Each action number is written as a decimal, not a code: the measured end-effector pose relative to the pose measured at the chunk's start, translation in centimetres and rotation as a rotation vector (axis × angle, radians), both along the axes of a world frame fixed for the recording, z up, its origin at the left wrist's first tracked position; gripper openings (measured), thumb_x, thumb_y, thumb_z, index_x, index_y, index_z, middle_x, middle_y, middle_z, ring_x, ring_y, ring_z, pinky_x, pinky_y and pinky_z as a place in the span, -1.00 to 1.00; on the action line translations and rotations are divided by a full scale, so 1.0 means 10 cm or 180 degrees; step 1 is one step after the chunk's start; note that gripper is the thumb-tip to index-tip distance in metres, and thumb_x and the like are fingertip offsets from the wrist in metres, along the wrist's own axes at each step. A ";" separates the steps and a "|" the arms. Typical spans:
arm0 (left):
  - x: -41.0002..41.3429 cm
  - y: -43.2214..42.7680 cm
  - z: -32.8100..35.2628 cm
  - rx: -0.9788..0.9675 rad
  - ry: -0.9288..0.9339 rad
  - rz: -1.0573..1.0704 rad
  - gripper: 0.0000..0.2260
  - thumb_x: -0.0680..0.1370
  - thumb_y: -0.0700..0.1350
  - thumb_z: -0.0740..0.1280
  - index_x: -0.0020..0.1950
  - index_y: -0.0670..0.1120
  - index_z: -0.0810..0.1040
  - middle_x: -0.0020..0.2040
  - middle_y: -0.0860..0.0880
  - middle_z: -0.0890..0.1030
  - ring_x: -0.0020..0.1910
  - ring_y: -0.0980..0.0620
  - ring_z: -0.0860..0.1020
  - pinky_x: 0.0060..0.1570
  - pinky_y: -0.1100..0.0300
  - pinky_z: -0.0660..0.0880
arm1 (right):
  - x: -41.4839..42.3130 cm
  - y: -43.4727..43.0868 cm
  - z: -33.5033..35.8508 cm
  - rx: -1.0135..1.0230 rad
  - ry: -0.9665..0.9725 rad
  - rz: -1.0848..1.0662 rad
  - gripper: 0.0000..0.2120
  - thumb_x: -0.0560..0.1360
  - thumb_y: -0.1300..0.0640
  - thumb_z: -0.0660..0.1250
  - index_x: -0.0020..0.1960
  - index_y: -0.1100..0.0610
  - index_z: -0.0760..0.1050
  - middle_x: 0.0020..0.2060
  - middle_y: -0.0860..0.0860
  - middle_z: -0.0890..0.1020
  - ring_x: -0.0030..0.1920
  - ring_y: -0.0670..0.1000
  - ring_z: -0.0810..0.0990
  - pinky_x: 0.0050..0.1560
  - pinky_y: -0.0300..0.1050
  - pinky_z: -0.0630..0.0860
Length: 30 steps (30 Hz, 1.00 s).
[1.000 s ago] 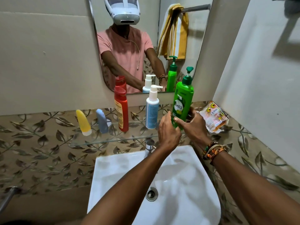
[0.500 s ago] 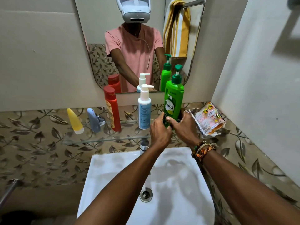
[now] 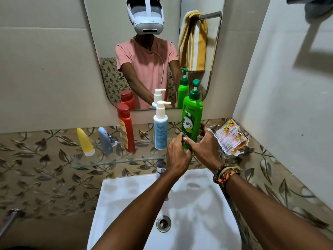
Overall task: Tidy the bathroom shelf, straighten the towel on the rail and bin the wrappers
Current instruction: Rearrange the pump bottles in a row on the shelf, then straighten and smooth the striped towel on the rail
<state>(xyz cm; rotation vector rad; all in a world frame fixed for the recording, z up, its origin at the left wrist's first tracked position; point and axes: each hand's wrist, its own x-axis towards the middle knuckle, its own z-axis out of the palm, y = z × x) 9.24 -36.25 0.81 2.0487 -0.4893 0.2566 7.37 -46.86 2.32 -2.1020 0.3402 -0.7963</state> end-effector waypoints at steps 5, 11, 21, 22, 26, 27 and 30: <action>-0.05 0.13 0.03 0.0110 -0.0159 -0.0100 -0.54 0.49 -0.24 0.41 0.39 -0.12 0.46 0.19 -0.10 0.60 0.19 -0.06 0.52 0.10 0.22 0.39 | -0.14 0.10 0.08 -0.0043 -0.0166 -0.0196 -0.33 0.40 -0.06 0.53 0.41 0.11 0.40 0.05 -0.15 0.58 0.03 -0.16 0.56 -0.02 -0.38 0.44; -0.04 0.31 0.10 0.0198 -0.0283 -0.0333 -0.50 0.53 -0.19 0.40 0.45 -0.12 0.40 0.27 -0.09 0.55 0.26 -0.04 0.49 0.21 0.16 0.42 | -0.18 0.16 0.11 -0.0310 -0.0170 -0.0409 -0.30 0.42 -0.21 0.42 0.45 0.08 0.35 0.23 -0.01 0.62 0.17 -0.04 0.60 0.14 -0.09 0.57; 0.01 0.51 0.15 0.0718 -0.1251 -0.0792 -0.57 0.59 -0.14 0.33 0.45 -0.18 0.41 0.35 -0.15 0.53 0.35 -0.11 0.47 0.35 0.02 0.45 | -0.34 0.29 0.17 -0.0868 -0.0143 -0.0802 -0.43 0.56 -0.06 0.31 0.47 0.15 0.29 0.38 0.13 0.47 0.35 0.10 0.46 0.31 0.05 0.46; 0.02 0.53 0.15 0.0826 -0.1417 -0.0823 -0.58 0.58 -0.15 0.34 0.43 -0.19 0.43 0.34 -0.16 0.54 0.35 -0.12 0.48 0.32 -0.04 0.48 | -0.35 0.30 0.17 -0.1001 -0.0179 -0.0883 -0.48 0.57 0.01 0.29 0.47 0.17 0.29 0.42 0.14 0.42 0.40 0.12 0.40 0.37 0.08 0.41; 0.05 0.58 0.17 0.1155 -0.1900 -0.0876 -0.53 0.50 -0.23 0.43 0.40 -0.21 0.47 0.32 -0.19 0.56 0.37 -0.19 0.48 0.27 -0.12 0.51 | -0.41 0.30 0.14 -0.1483 -0.0043 -0.1251 -0.48 0.55 0.06 0.12 0.48 0.18 0.27 0.50 0.17 0.30 0.50 0.15 0.26 0.47 0.16 0.25; 0.06 0.58 0.20 0.1199 -0.2040 -0.0863 -0.52 0.48 -0.24 0.43 0.39 -0.22 0.48 0.33 -0.19 0.56 0.39 -0.19 0.46 0.29 -0.13 0.49 | -0.43 0.30 0.14 -0.1594 0.0020 -0.1304 -0.46 0.54 0.03 0.07 0.49 0.18 0.27 0.51 0.16 0.28 0.51 0.15 0.24 0.47 0.16 0.23; 0.07 0.61 0.26 0.1358 -0.2437 -0.0800 -0.53 0.48 -0.25 0.39 0.40 -0.22 0.47 0.39 -0.19 0.52 0.45 -0.21 0.40 0.42 -0.13 0.35 | -0.49 0.30 0.16 -0.1961 0.0213 -0.1357 -0.41 0.54 -0.05 0.00 0.51 0.17 0.25 0.53 0.16 0.24 0.54 0.14 0.20 0.49 0.20 0.16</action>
